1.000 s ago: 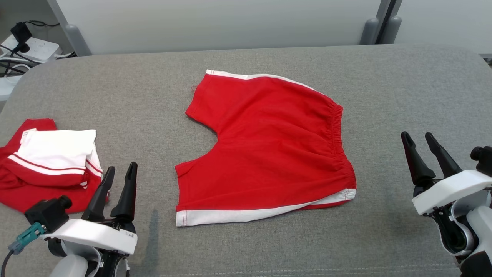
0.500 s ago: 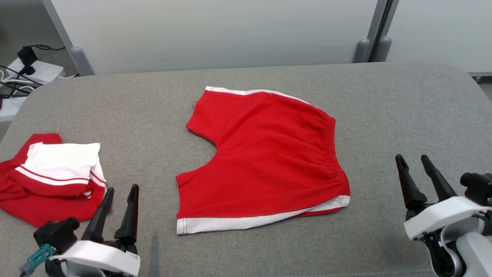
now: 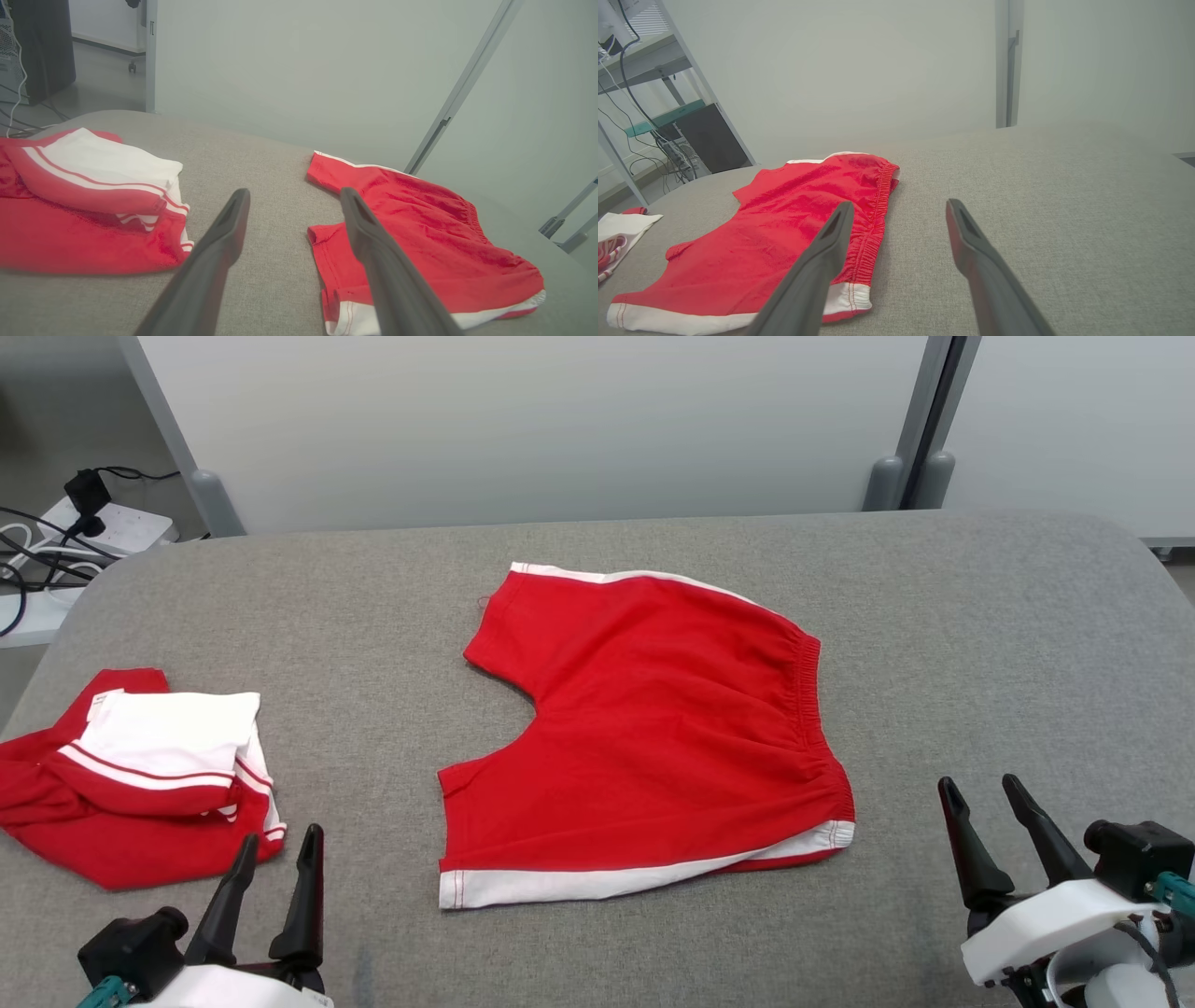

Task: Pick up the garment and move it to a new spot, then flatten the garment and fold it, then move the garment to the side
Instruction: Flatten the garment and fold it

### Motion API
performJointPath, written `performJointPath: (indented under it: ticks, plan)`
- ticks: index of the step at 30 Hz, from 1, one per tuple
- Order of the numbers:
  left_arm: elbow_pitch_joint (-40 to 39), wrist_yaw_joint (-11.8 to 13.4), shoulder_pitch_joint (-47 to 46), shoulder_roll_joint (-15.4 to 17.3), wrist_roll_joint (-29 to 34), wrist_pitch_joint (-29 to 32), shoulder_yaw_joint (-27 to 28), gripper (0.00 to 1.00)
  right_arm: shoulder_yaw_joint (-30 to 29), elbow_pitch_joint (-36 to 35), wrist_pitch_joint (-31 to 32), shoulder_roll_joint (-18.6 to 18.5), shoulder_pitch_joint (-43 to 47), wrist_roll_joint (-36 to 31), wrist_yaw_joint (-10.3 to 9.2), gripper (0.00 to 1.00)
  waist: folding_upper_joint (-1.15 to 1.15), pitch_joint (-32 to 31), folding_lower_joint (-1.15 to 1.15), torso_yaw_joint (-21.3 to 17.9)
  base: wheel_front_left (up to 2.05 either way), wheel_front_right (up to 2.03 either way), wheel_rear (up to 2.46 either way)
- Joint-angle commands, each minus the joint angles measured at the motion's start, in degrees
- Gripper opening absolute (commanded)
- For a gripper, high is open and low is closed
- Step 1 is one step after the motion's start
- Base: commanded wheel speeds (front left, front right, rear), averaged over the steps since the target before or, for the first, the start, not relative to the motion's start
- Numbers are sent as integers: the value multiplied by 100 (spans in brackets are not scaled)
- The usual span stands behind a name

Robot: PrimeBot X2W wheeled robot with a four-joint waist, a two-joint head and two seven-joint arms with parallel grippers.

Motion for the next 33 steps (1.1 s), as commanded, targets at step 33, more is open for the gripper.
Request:
performJointPath:
  ticks: [33]
  plan:
    - [-95,-41,385,-568,1788,-59,931,100,-320,-67,-76,503,666,-1595,25,100,-1,-97,0,78,0,0,0]
